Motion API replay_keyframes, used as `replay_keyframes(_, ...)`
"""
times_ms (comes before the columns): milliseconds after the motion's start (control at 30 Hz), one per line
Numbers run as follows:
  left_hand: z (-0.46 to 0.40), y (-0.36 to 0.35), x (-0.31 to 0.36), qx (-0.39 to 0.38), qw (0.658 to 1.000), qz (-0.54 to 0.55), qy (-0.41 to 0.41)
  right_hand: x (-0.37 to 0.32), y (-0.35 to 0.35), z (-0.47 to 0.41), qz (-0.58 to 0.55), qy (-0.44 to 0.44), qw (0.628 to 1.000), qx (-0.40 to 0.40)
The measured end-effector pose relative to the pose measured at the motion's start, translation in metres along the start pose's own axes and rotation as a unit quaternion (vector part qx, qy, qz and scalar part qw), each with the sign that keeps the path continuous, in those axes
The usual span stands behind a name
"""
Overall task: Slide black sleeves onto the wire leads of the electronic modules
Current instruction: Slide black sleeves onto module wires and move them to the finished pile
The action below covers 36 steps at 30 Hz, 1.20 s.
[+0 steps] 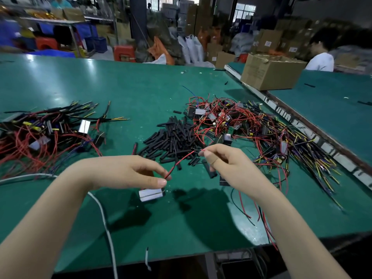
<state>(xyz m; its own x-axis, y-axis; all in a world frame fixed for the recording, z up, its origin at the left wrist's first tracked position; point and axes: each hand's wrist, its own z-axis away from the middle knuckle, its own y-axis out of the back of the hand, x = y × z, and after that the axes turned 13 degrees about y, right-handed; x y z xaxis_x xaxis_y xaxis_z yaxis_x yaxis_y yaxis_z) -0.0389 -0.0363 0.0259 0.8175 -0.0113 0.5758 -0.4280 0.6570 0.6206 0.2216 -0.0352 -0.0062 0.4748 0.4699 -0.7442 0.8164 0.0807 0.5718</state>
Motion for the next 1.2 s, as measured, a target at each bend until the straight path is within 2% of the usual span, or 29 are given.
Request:
replay_keyframes(100,-0.005,-0.011,0.007,0.024,0.997,-0.075,0.012,0.005,-0.007,0.007,-0.017,-0.006,1.000,0.015)
replay_keyframes(200,-0.010,-0.023,0.015,0.126,0.979,-0.156,0.040,0.008,-0.013,0.015,-0.055,-0.014,0.998,0.033)
replay_keyframes(267,-0.013,-0.029,0.021,0.198,0.974,-0.113,0.015,0.008,-0.017,0.017,-0.074,-0.013,0.996,0.041)
replay_keyframes(333,-0.017,-0.035,0.026,0.268,0.963,-0.004,-0.028,0.007,-0.020,0.017,-0.097,-0.020,0.993,0.056)
replay_keyframes(433,-0.026,-0.050,0.034,0.378,0.916,0.096,-0.091,0.006,-0.023,0.016,-0.144,-0.046,0.984,0.096)
replay_keyframes(533,-0.032,-0.069,0.039,0.489,0.853,0.114,-0.140,0.006,-0.028,0.015,-0.150,-0.056,0.980,0.122)
replay_keyframes(600,-0.033,-0.077,0.039,0.530,0.819,0.091,-0.200,0.008,-0.029,0.015,-0.144,-0.060,0.978,0.139)
replay_keyframes(667,-0.034,-0.081,0.035,0.527,0.809,0.049,-0.256,0.010,-0.030,0.014,-0.137,-0.066,0.976,0.153)
replay_keyframes(733,-0.035,-0.083,0.033,0.471,0.830,-0.016,-0.297,0.012,-0.030,0.012,-0.136,-0.073,0.975,0.161)
replay_keyframes(833,-0.036,-0.085,0.031,0.402,0.854,-0.157,-0.290,0.012,-0.029,0.012,-0.158,-0.071,0.971,0.163)
replay_keyframes(967,-0.035,-0.085,0.026,0.382,0.870,-0.154,-0.273,0.010,-0.027,0.017,-0.211,-0.052,0.964,0.155)
replay_keyframes(1067,-0.031,-0.088,0.026,0.419,0.870,-0.135,-0.222,0.008,-0.024,0.018,-0.259,-0.041,0.955,0.140)
replay_keyframes(1200,-0.027,-0.096,0.036,0.508,0.846,-0.117,-0.110,0.002,-0.018,0.017,-0.291,-0.015,0.952,0.095)
